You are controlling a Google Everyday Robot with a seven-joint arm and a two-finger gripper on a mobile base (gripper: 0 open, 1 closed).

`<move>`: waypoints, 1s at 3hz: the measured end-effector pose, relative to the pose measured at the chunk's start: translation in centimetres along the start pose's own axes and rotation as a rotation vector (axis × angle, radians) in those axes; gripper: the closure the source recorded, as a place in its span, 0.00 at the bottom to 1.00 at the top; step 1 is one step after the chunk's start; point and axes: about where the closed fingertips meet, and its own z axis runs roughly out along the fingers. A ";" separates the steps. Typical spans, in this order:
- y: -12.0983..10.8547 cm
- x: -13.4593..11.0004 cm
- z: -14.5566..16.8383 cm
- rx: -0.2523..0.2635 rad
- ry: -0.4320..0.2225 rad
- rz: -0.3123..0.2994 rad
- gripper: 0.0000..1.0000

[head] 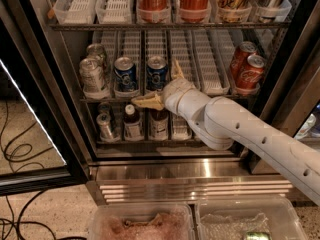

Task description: Pick pepsi can from middle shelf of fridge

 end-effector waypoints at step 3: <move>-1.8 0.3 0.3 0.060 -0.004 -0.023 0.32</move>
Offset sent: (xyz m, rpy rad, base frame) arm 0.0229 -0.0263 0.0066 -0.0135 -0.0618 -0.0956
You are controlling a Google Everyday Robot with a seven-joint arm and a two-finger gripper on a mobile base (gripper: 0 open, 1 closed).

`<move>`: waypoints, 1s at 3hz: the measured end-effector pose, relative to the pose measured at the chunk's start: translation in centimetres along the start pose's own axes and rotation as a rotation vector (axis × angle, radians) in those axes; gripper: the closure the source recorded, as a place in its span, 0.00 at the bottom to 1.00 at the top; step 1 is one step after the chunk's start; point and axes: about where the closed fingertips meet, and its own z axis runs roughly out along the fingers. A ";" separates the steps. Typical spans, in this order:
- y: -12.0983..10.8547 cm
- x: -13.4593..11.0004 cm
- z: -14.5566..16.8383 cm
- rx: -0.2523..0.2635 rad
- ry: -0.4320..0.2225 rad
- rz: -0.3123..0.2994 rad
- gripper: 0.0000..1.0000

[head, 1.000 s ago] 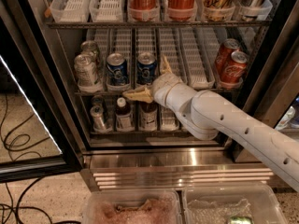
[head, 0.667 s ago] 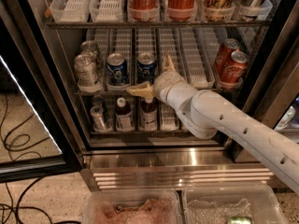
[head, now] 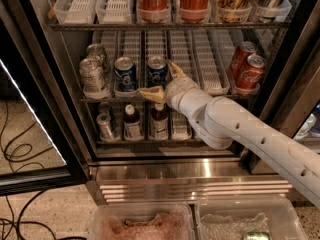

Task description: Pick pepsi can from middle shelf of fridge

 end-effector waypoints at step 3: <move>0.0 0.0 0.0 0.000 0.000 0.000 0.99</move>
Offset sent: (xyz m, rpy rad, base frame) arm 0.0000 0.0000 0.0000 0.0000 0.0000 0.0000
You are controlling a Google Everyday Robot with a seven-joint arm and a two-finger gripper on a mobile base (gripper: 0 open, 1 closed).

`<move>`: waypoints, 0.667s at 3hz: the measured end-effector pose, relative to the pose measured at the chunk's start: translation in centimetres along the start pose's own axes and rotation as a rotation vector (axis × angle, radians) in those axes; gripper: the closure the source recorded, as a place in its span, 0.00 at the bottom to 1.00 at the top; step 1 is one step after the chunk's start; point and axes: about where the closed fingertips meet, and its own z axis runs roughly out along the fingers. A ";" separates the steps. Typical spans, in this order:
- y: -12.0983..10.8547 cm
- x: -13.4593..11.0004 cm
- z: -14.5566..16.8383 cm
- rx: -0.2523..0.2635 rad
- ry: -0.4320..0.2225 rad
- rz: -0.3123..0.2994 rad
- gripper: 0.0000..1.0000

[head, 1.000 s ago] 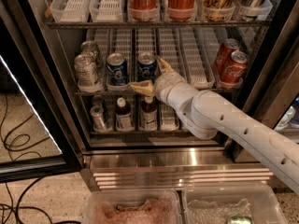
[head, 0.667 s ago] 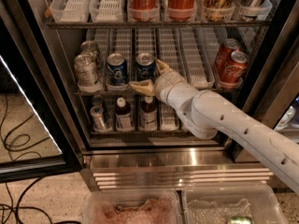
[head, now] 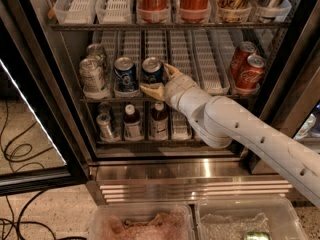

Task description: Pick pepsi can from middle shelf of fridge

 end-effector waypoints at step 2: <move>0.0 -0.6 0.2 0.009 0.028 0.040 1.00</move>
Offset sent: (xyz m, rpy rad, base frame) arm 0.0011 0.0037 0.0132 0.0495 0.1053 -0.0542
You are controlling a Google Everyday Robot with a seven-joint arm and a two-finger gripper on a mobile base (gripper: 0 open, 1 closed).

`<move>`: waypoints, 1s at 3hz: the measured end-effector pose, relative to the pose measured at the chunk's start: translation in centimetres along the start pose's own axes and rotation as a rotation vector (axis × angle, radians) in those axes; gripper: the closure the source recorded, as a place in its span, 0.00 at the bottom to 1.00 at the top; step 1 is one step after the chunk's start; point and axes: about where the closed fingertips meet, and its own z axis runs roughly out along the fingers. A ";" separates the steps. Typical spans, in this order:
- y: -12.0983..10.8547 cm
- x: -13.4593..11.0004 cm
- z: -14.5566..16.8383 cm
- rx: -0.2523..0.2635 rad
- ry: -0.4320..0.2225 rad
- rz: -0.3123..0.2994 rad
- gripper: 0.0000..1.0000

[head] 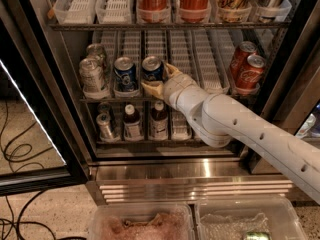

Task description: Pick pepsi can from middle shelf of fridge

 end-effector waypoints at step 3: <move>-0.8 -2.3 -0.1 0.040 0.013 0.262 1.00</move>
Offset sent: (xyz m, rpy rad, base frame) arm 0.0009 0.0023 0.0322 0.2587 0.1565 -0.0908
